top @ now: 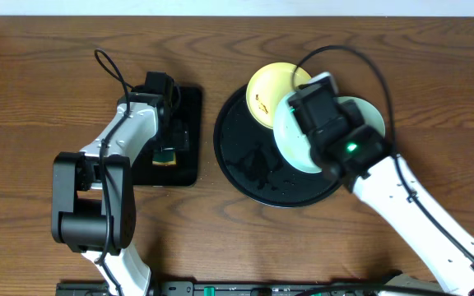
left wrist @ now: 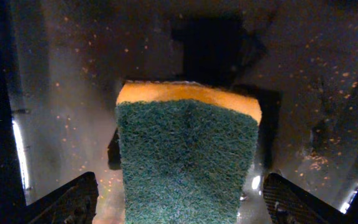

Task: Clean dirty plates on tray and stack at the side

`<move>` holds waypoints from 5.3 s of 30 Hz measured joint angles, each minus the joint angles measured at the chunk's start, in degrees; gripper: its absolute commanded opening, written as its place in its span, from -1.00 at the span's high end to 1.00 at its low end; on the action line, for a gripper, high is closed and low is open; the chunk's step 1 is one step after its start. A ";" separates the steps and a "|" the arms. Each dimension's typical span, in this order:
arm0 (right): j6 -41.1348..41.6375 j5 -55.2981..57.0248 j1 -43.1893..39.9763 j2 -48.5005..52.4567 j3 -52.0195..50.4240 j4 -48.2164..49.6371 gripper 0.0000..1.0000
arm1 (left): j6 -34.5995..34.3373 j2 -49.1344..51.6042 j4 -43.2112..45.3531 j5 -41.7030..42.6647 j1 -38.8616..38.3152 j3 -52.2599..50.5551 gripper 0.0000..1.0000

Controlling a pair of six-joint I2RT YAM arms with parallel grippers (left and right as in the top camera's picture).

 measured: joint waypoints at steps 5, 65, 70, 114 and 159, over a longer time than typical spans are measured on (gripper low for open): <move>-2.97 7.37 6.08 0.13 0.00 1.84 0.98 | 0.00 0.00 -0.02 0.00 0.00 0.00 -0.71; 19.23 -42.95 -12.96 1.27 -26.34 23.50 0.98 | 0.11 -1.05 1.75 0.00 -0.11 -3.26 -0.72; 19.23 -42.95 -12.96 1.27 -26.34 23.50 0.98 | 0.11 -1.05 4.85 0.00 -0.11 -1.07 -0.72; 19.26 -42.99 -12.96 1.27 -26.38 23.41 0.98 | 0.00 -12.55 2.29 1.64 -0.11 1.90 0.85; 19.28 -43.10 -12.96 1.27 -26.40 23.39 0.98 | -10.56 -5.25 14.10 18.36 -33.99 2.75 0.84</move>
